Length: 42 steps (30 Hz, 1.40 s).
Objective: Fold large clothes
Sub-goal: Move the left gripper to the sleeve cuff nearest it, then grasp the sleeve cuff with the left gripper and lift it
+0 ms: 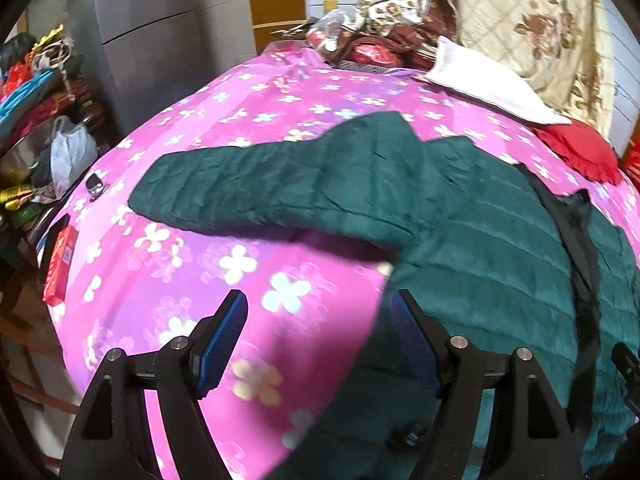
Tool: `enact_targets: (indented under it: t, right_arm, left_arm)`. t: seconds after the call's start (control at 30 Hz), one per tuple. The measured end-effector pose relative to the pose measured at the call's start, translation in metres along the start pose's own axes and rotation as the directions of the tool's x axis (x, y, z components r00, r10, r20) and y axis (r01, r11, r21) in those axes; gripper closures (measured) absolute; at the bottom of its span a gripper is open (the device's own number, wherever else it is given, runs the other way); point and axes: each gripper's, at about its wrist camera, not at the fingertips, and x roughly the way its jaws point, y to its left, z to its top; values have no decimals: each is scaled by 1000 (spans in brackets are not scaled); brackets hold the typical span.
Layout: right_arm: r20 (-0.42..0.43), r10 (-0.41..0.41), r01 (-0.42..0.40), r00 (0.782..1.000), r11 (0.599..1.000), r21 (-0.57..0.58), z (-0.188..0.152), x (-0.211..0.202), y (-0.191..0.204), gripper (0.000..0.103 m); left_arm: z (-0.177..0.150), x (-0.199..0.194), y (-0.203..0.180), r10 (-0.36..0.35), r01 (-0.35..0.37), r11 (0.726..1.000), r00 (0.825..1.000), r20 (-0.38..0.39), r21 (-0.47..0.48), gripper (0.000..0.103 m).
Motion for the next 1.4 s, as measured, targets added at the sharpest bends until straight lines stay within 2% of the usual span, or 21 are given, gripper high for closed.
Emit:
enact_targets:
  t: [0.27, 0.37, 0.53, 0.9, 1.23, 1.4]
  right_arm:
    - [-23, 0, 0, 1000, 1000, -19, 13, 19, 3, 0]
    - [-29, 4, -5, 1000, 1000, -23, 16, 23, 4, 0]
    - [-32, 11, -12, 999, 999, -34, 20, 30, 7, 0]
    - [-44, -5, 4, 999, 1000, -28, 36, 48, 3, 0]
    - [-45, -8, 6, 999, 999, -40, 41, 48, 6, 0]
    - [-50, -10, 7, 999, 999, -45, 42, 50, 7, 0]
  left_arm:
    - [28, 30, 49, 32, -34, 995, 999, -18, -91, 55]
    - [40, 47, 76, 68, -73, 989, 997, -45, -131, 55]
    - [56, 74, 127, 105, -117, 963, 992, -64, -243, 55]
    - [71, 124, 215, 166, -193, 898, 981, -102, -395, 55]
    - [74, 148, 248, 133, -180, 842, 983, -127, -509, 55]
    - [79, 159, 248, 140, -192, 840, 980, -139, -508, 55]
